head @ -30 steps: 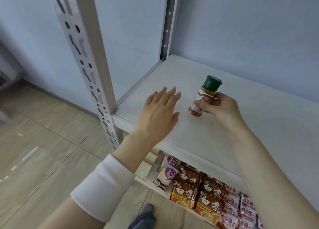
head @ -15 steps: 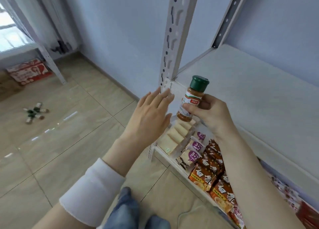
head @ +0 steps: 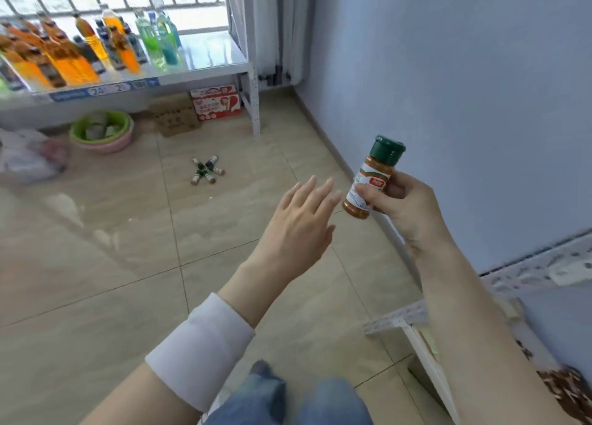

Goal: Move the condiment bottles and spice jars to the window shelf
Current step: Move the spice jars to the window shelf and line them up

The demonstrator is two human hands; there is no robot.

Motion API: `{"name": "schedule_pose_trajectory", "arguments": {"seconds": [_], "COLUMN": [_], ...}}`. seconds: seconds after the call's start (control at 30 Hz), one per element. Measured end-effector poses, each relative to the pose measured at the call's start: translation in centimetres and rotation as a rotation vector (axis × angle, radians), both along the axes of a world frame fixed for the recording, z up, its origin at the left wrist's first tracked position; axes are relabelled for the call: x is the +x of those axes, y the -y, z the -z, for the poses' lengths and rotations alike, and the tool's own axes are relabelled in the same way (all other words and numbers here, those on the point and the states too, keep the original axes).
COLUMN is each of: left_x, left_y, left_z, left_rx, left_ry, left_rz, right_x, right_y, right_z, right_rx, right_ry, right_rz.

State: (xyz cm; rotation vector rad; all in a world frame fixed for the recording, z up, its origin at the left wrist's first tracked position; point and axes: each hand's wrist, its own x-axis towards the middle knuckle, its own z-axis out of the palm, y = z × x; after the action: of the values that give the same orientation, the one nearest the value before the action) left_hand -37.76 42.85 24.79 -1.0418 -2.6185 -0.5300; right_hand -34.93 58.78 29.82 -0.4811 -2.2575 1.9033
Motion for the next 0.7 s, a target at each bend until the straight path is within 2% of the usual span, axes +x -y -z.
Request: {"name": "schedule_pose_trajectory", "arguments": {"seconds": [0.33,0.7], "left_x": [-13.6,-38.4], "left_y": [9.4,9.2], "left_z": [3.6,2.6], "left_rx": [-0.031,-0.058], "left_ry": [0.061,0.048], "left_rz": [-0.221,-0.29], "right_x": [-17.0,-41.5], "right_y": [8.6,7.8], "right_z": [3.6,4.1], "right_rx": [0.036,-0.031], "right_ry": [0.09,0.072], "right_rz": [-0.208,-0.262]}}
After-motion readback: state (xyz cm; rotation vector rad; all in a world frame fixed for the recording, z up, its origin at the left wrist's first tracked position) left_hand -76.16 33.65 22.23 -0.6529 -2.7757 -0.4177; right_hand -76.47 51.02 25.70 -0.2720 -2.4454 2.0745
